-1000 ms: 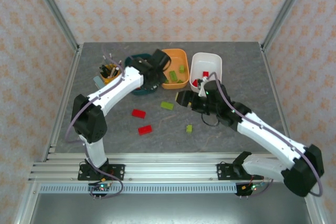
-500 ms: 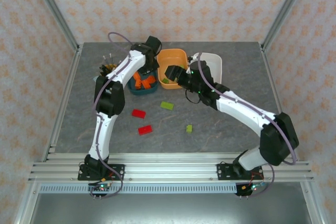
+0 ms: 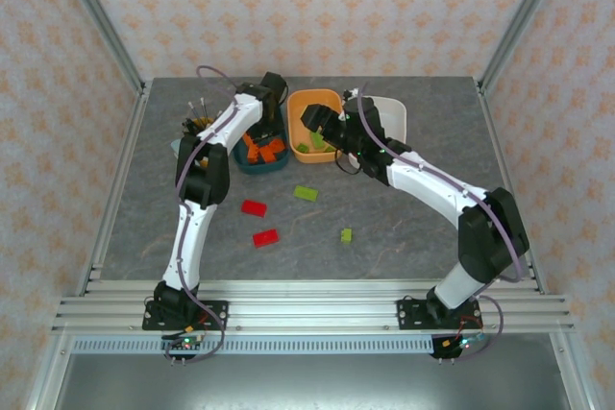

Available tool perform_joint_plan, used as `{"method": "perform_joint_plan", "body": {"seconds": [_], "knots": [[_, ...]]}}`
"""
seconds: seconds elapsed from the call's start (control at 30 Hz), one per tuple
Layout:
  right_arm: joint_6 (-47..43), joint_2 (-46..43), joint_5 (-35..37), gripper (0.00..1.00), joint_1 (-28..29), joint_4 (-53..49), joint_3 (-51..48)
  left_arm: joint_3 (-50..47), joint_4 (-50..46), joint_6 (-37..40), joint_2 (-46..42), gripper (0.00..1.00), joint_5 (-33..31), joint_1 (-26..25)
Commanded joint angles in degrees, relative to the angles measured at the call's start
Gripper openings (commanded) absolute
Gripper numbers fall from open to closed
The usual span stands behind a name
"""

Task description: Sort the legos into containers by color

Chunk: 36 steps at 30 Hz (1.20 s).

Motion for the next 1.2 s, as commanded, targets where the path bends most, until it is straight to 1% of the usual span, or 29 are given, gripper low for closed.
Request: {"method": "perform_joint_plan", "body": {"seconds": [0.0, 0.1, 0.27, 0.4, 0.5, 0.6, 0.7, 0.77, 0.8, 0.87, 0.97, 1.07, 1.17], "knots": [[-1.06, 0.65, -1.4, 0.74, -0.01, -1.53, 2.58, 3.22, -3.05, 0.77, 0.54, 0.41, 0.21, 0.01], [-4.05, -0.05, -1.23, 0.73, 0.17, -4.86, 2.83, 3.65, -3.25, 0.93, -0.76, 0.46, 0.12, 0.01], [-9.92, -2.42, 1.19, 0.73, 1.38, -10.25, 1.84, 3.56, -3.36, 1.68, -4.43, 0.54, -0.57, 0.01], [-13.53, -4.42, 3.21, 0.73, 3.15, -13.12, 1.07, 3.56, -4.2, 1.08, -8.4, 0.55, -0.92, 0.02], [-18.73, -4.84, 5.17, 0.71, 6.0, -18.03, 1.91, -0.78, -2.47, 0.26, -15.02, 0.55, -1.15, -0.25], [-21.3, -4.85, 6.11, 0.7, 8.87, -20.32, 0.98, -8.88, -0.94, -0.5, -23.41, 0.57, -1.82, -0.36], [-23.36, -4.69, 6.62, 0.7, 11.91, -20.76, -0.41, -19.38, 0.5, -1.71, -33.27, 0.6, -1.74, -0.34], [-26.43, -2.99, 5.82, 0.7, 14.6, -22.5, 0.57, -27.2, 0.95, -3.05, -39.9, 0.61, -1.35, -0.34], [-27.74, -1.67, 5.03, 0.7, 15.4, -24.06, 1.65, -30.72, 1.54, -3.91, -43.18, 0.62, -0.99, -0.4], [-30.15, 1.97, 3.22, 0.7, 16.78, -28.2, 4.96, -41.02, 3.36, -6.77, -51.07, 0.63, 0.31, -0.49], [-33.57, 6.45, 2.62, 0.7, 18.49, -31.12, 8.17, -54.12, 5.53, -10.24, -62.49, 0.64, 1.33, -1.41], [-36.86, 11.2, 2.6, 0.7, 20.21, -32.97, 11.34, -64.38, 5.24, -11.99, -73.06, 0.66, -0.19, -3.17], [-40.44, 16.34, 4.12, 0.7, 22.48, -36.08, 15.64, -71.07, 3.63, -13.36, -82.71, 0.68, -1.34, -4.0]]}}
